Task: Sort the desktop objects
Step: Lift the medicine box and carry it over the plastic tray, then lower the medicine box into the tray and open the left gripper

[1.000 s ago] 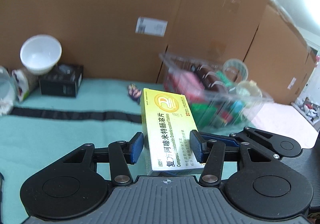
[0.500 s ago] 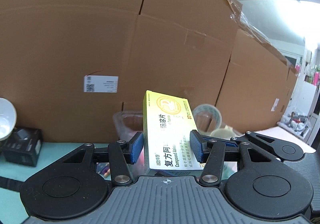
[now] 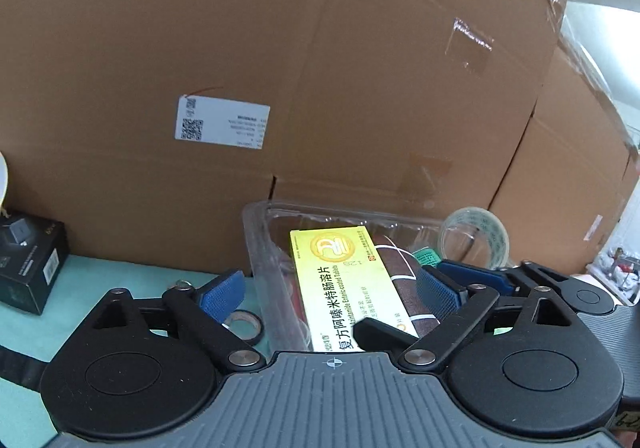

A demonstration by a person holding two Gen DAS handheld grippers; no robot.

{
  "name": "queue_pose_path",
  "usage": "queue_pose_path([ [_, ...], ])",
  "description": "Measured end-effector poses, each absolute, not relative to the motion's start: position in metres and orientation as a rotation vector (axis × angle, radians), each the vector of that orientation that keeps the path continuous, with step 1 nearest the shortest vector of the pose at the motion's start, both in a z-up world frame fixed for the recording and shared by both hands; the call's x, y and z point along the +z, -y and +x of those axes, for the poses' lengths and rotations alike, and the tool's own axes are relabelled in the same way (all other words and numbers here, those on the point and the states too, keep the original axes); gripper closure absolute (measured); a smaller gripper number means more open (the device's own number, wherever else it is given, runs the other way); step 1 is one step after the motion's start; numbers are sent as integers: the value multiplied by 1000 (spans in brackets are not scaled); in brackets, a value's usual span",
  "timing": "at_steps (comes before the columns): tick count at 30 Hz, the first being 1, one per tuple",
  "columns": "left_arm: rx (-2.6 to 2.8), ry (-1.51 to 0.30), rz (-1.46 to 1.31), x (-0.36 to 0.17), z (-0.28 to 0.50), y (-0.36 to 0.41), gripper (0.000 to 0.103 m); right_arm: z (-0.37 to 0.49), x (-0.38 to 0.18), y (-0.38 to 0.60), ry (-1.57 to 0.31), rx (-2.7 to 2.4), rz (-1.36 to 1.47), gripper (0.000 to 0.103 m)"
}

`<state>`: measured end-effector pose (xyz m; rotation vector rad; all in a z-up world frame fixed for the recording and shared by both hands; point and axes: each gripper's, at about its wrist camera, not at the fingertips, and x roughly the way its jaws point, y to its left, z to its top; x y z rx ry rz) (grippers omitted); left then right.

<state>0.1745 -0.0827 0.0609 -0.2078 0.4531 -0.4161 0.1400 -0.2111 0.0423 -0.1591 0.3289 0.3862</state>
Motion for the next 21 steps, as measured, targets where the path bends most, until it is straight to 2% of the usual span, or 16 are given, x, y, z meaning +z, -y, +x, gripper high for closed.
queue_pose_path([
  [9, -415, -478, -210, 55, 166, 80, 0, 133, 39, 223, -330, 317, -121, 1],
  [21, -409, -481, -143, 67, 123, 91, 0, 96, 54, 224, -395, 209, -136, 0],
])
